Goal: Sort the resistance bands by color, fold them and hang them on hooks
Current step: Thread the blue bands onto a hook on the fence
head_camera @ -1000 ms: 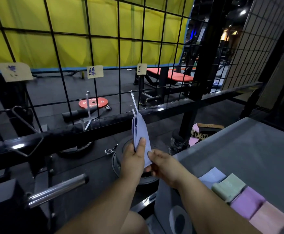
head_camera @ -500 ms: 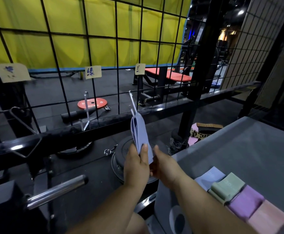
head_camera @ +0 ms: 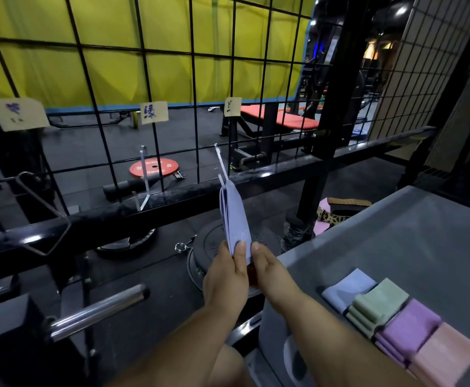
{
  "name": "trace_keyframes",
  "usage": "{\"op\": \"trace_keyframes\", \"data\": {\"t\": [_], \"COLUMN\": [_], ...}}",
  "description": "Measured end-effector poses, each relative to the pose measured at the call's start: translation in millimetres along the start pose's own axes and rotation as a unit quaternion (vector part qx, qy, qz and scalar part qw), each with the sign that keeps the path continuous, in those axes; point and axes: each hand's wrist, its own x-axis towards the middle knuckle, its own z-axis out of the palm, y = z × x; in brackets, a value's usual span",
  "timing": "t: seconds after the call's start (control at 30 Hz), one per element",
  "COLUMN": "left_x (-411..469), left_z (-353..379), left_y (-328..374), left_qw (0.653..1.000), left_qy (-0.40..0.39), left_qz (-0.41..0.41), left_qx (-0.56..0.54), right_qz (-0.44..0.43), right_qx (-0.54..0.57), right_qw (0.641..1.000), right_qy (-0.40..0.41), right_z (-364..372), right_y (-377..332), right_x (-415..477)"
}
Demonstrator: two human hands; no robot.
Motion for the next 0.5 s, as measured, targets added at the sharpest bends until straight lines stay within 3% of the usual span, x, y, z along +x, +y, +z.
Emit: {"op": "trace_keyframes", "data": {"t": [0.5], "left_x": [3.8], "left_z": [0.8], "left_y": [-8.8], "left_qw": [1.000], "left_qy": [0.006], "left_qz": [0.008], "left_qx": [0.007], "right_qz": [0.000], "right_qx": [-0.053], "right_qw": [0.999], "right_qy": [0.003], "right_z": [1.8], "right_y": [-1.1], "right_x": [-0.1]}}
